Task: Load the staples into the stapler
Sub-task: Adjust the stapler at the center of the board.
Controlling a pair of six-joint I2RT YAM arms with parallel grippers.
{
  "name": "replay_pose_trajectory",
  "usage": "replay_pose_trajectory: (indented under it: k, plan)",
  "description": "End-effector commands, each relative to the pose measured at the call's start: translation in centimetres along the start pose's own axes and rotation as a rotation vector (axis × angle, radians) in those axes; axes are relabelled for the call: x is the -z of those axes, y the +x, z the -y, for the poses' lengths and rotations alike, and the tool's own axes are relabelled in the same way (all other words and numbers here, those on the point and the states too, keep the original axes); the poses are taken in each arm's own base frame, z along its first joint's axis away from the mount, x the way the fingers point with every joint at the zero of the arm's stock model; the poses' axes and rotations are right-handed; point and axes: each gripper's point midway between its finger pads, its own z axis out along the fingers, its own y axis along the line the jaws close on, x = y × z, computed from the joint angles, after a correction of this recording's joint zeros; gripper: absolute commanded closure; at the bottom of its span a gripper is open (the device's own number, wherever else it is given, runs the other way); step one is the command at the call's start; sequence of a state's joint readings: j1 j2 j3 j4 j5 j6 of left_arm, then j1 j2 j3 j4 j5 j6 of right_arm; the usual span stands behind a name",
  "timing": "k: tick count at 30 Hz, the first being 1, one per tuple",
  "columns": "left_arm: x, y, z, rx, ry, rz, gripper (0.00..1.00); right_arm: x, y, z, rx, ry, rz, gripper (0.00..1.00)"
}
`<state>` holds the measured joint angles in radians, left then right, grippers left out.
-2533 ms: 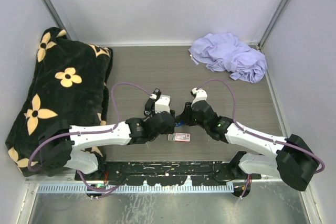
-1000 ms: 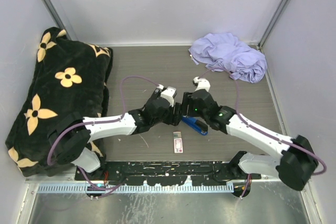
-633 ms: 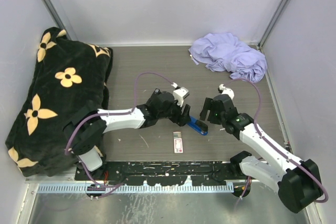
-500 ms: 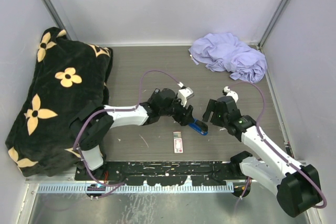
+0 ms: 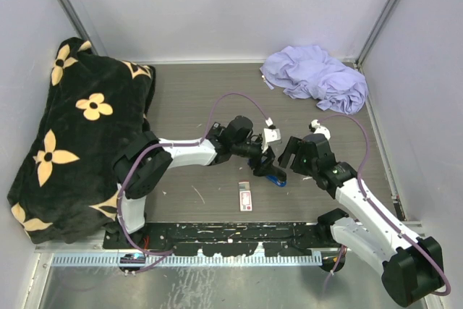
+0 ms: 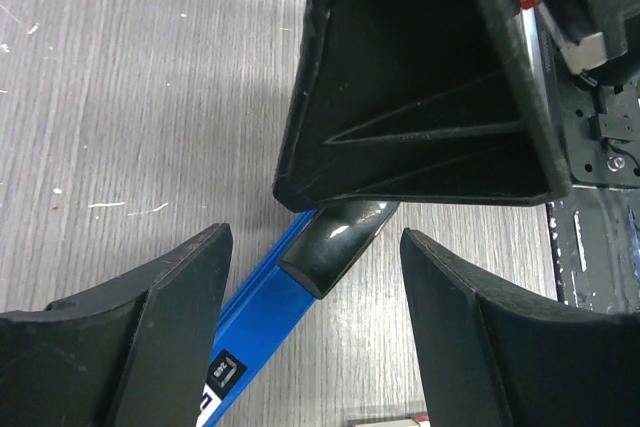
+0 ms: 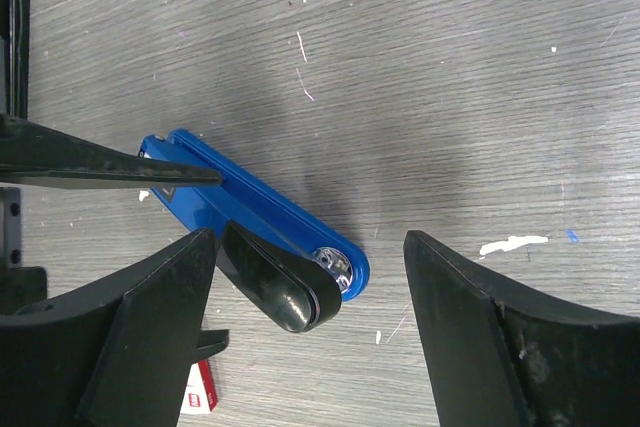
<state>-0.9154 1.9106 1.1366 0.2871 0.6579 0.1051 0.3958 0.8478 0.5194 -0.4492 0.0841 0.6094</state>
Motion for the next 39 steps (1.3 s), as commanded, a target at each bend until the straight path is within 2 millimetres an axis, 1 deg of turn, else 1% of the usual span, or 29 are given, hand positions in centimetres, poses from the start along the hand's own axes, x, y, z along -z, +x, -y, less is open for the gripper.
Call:
replay_pose_trajectory:
  k: [1,3,7,11,14,17,19,25,28,30,32,34,35,39]
  plan:
    - [-1.2,0.4,1.6,-0.077,0.088,-0.04,0.3,0.5,-1.6,-0.4,-0.045,-0.014,0.062,0.18]
    - [-1.6,1.1,1.7,-0.084,0.085,-0.061,0.3,0.7,-1.8,-0.2,-0.055,0.0,0.073,0.18]
    - [-2.0,2.0,1.0,-0.111,0.047,-0.092,0.3,0.8,-1.6,-0.4,-0.055,-0.015,0.06,0.18]
    - [-2.4,3.9,0.8,-0.169,0.011,-0.19,0.33,0.9,-1.1,-0.9,-0.05,-0.045,0.033,0.18]
    - [-2.2,5.0,0.5,-0.196,-0.017,-0.238,0.37,1.1,-1.3,-1.3,-0.047,-0.065,0.039,0.18]
    - [-1.8,6.1,0.1,-0.226,-0.06,-0.284,0.38,1.3,-1.5,-1.8,-0.047,-0.089,0.042,0.18]
    - [-1.5,6.8,0.0,-0.237,-0.079,-0.306,0.42,1.3,-1.5,-2.0,-0.051,-0.098,0.042,0.18]
    - [-1.0,8.0,-0.5,-0.276,-0.115,-0.374,0.66,1.0,-1.3,-1.9,-0.057,-0.092,0.036,0.18]
    - [-0.5,8.1,-0.5,-0.28,-0.134,-0.374,0.73,1.1,-1.4,-1.8,-0.064,-0.089,0.046,0.18]
    - [0.2,8.2,-0.6,-0.282,-0.161,-0.373,0.81,1.2,-1.5,-1.8,-0.069,-0.095,0.052,0.18]
    - [0.8,8.1,-0.6,-0.28,-0.182,-0.371,0.89,1.3,-1.7,-2.2,-0.072,-0.114,0.064,0.17]
    - [1.2,7.7,-0.3,-0.268,-0.195,-0.349,0.99,1.5,-2.1,-2.7,-0.074,-0.143,0.079,0.12]
    - [1.4,7.5,-0.2,-0.258,-0.204,-0.331,1.0,1.5,-2.3,-3.0,-0.077,-0.157,0.086,0.1]
    - [2.4,5.4,0.3,-0.21,-0.231,-0.208,1.0,1.4,-2.2,-3.8,-0.084,-0.211,0.085,0.06]
